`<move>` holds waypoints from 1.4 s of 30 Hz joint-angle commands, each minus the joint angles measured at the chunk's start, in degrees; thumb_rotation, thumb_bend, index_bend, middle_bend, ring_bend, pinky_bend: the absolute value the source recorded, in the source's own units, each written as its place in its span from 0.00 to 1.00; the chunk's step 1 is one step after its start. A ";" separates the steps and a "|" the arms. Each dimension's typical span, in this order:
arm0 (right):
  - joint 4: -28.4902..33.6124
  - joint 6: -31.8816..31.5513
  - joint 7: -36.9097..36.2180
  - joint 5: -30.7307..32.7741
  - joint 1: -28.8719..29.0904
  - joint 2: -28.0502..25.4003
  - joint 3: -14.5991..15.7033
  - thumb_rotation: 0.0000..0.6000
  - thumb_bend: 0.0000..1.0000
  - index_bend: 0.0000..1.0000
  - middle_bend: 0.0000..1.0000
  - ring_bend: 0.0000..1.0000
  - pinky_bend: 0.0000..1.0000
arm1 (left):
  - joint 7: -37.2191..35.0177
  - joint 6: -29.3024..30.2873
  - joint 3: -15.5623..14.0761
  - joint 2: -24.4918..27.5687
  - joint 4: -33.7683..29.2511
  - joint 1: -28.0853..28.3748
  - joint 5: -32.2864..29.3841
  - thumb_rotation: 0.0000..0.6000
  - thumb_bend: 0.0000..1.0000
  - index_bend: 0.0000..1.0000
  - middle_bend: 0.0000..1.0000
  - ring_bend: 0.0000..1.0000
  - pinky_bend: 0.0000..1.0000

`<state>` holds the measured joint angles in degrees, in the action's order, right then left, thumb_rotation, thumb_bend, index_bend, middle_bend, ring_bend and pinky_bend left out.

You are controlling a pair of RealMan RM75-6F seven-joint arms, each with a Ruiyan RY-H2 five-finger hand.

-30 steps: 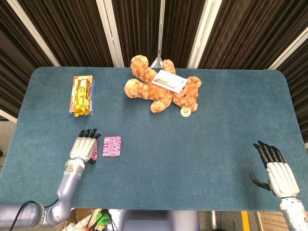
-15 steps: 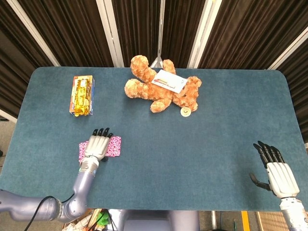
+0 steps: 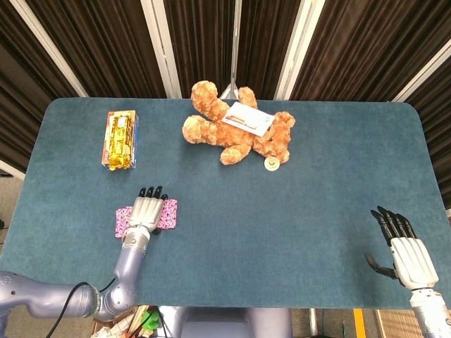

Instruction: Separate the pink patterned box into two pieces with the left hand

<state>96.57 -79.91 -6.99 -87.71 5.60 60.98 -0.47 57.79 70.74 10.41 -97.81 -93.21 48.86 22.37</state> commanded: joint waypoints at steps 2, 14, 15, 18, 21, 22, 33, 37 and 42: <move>0.00 -0.03 -0.01 0.03 -0.02 0.02 -0.01 1.00 0.36 0.00 0.00 0.00 0.05 | 0.18 -0.03 -0.07 -0.29 0.31 0.21 -0.42 1.00 0.35 0.32 0.00 0.00 0.00; 0.10 -0.15 -0.18 -0.03 -0.10 -0.02 0.03 1.00 0.36 0.00 0.00 0.00 0.05 | -1.68 0.87 -0.47 0.84 -1.23 -0.64 0.99 1.00 0.44 0.53 0.00 0.00 0.00; 0.07 -0.15 -0.18 -0.05 -0.09 0.01 0.03 1.00 0.36 0.00 0.00 0.00 0.05 | -2.08 0.84 -0.53 1.18 -1.61 -0.80 1.39 1.00 0.44 0.53 0.00 0.00 0.00; 0.08 -0.14 -0.09 -0.08 -0.06 0.05 0.01 1.00 0.36 0.00 0.00 0.00 0.05 | -3.10 0.84 -0.76 2.31 -3.12 -1.23 2.78 1.00 0.44 0.54 0.00 0.00 0.00; 0.09 -0.18 0.03 -0.05 -0.08 0.08 -0.01 1.00 0.36 0.00 0.00 0.00 0.05 | -3.81 0.85 -1.13 3.34 -4.76 -1.57 4.02 1.00 0.44 0.54 0.00 0.00 0.00; 0.08 -0.21 0.07 -0.04 -0.08 0.09 -0.02 1.00 0.36 0.00 0.00 0.00 0.05 | -4.07 0.84 -1.32 3.70 -5.41 -1.71 4.46 1.00 0.44 0.54 0.00 0.00 0.00; 0.02 -0.49 0.22 -0.10 -0.17 0.18 -0.09 1.00 0.36 0.00 0.00 0.00 0.05 | -4.87 1.35 -3.45 4.40 -11.56 -1.80 9.72 1.00 0.44 0.54 0.00 0.00 0.00; 0.05 -0.48 0.20 -0.07 -0.18 0.18 -0.09 1.00 0.36 0.00 0.00 0.00 0.05 | -3.99 1.42 -3.46 2.54 -11.31 -0.91 10.06 1.00 0.44 0.53 0.00 0.00 0.00; -0.02 -0.47 0.00 -0.02 -0.17 0.16 -0.13 1.00 0.36 0.00 0.00 0.00 0.05 | -2.83 1.42 -2.22 -0.88 -8.63 0.61 8.65 1.00 0.44 0.50 0.00 0.00 0.00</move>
<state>96.55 -80.38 -6.99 -87.73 5.43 61.14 -0.60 54.50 72.15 7.71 -97.84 -102.65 48.92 31.59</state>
